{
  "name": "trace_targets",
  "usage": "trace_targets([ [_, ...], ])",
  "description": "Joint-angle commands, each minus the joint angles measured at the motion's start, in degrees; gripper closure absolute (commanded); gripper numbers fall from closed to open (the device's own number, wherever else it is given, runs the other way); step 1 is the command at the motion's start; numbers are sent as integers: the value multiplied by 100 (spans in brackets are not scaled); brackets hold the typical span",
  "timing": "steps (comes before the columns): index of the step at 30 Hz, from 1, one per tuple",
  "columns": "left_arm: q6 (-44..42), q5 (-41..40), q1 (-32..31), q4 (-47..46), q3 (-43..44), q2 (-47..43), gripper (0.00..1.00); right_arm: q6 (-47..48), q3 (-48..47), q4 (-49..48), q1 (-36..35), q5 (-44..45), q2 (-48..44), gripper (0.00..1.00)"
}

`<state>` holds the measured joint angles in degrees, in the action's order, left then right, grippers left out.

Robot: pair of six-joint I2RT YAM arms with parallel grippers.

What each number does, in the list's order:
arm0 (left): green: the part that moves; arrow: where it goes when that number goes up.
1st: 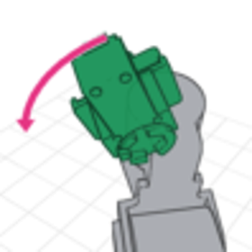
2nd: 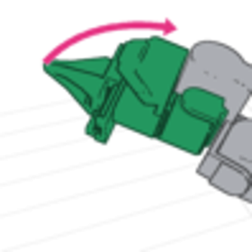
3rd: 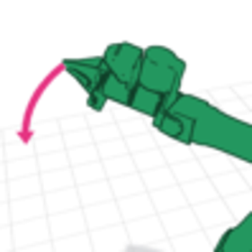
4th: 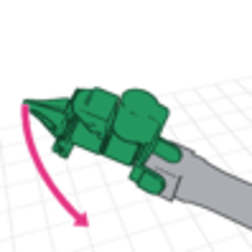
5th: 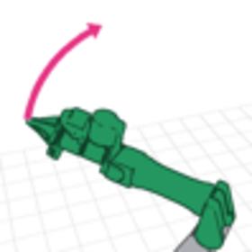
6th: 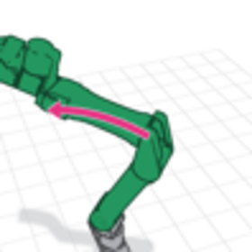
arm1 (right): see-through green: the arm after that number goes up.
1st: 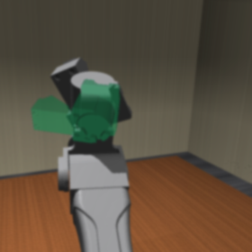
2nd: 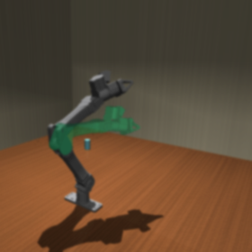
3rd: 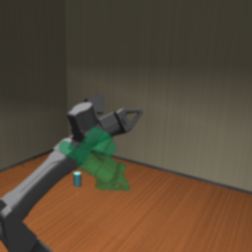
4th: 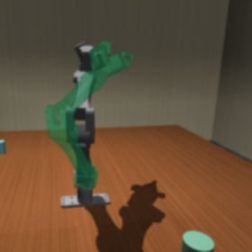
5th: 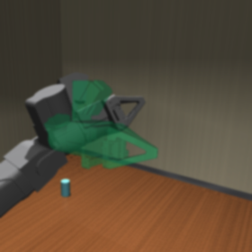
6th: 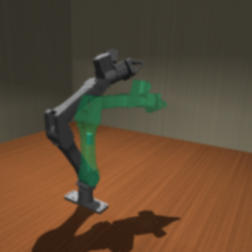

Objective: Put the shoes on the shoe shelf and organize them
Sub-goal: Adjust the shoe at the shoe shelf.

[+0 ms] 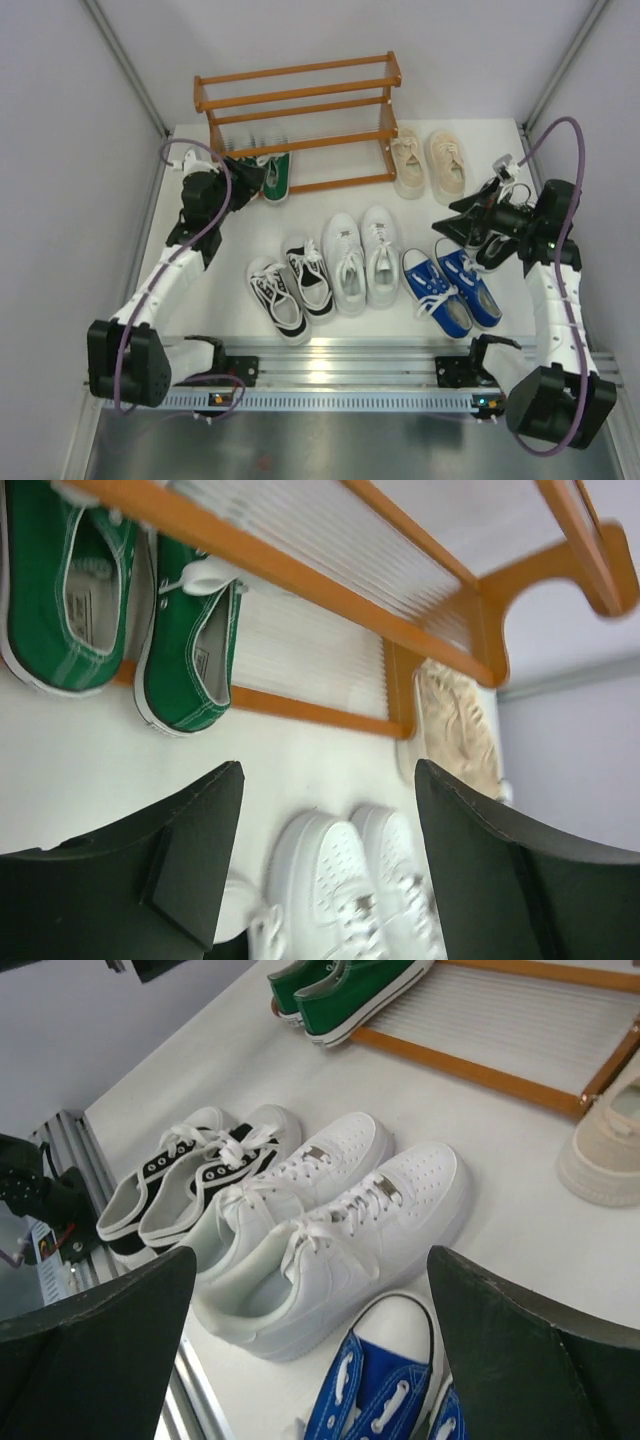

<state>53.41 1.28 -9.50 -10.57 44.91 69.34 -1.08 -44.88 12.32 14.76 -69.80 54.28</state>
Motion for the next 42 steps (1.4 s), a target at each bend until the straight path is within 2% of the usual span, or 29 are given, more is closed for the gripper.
trace_targets([
  [1, -2618, 1216, 115, 1028, 562, -919, 25, 1916, -950, 1560, -1162, 991, 336, 1],
  [2, -2964, 1373, 115, 1605, 668, -1088, 25, 1971, -1100, 1598, -1578, 1752, 442, 1],
  [3, -3490, 1340, 115, 1880, 677, -1464, 25, 2067, -1423, 1642, -1982, 2099, 713, 1],
  [4, -3704, 1183, 115, 2066, 660, -1650, 25, 2120, -1609, 1721, -2639, 2702, 898, 1],
  [6, -4151, 613, 106, 2593, 511, -2280, 24, 2226, -2292, 1861, -3205, 3242, 1363, 1],
  [7, -4215, 349, 80, 2664, 432, -2520, 22, 2261, -2540, 2045, -3678, 3636, 1923, 2],
  [8, -4268, -53, 10, 2709, 310, -2766, 21, 2288, -2795, 2108, -3891, 3823, 2198, 4],
  [11, -4400, -443, -105, 2709, -200, -3794, 17, 2209, -3727, 2074, -4656, 4551, 3253, 7],
  [15, -4523, -1355, -105, 2674, -859, -4980, 13, 1324, -4956, 1555, -5272, 5379, 4640, 11],
  [18, -4523, -1682, -105, 2674, -1010, -5421, 10, 892, -5767, 1458, -5562, 5880, 5440, 12],
  [22, -4506, -1754, -105, 2674, -1045, -5589, 8, 697, -6128, 923, -5792, 6187, 6005, 19],
  [23, -4506, -1745, -105, 2665, -1045, -5572, 8, 749, -6338, 869, -5835, 6311, 6128, 32],
  [26, -4523, -1684, -105, 2674, -1054, -5563, 8, 1057, -6944, 1018, -5959, 6926, 6708, 64],
  [29, -4523, -1587, -105, 2674, -1063, -5572, 8, 1417, -7191, 983, -5985, 7287, 7131, 77],
  [32, -4523, -1587, -105, 2674, -1054, -5589, 8, 1751, -7262, 799, -6029, 7446, 7438, 82],
  [37, -4523, -1613, -105, 2674, -1063, -5651, 8, 1971, -7421, 518, -6082, 7726, 7931, 84],
  [42, -4541, -1640, -105, 2674, -1063, -5695, 7, 1980, -7614, 122, -6108, 7640, 8299, 85],
])
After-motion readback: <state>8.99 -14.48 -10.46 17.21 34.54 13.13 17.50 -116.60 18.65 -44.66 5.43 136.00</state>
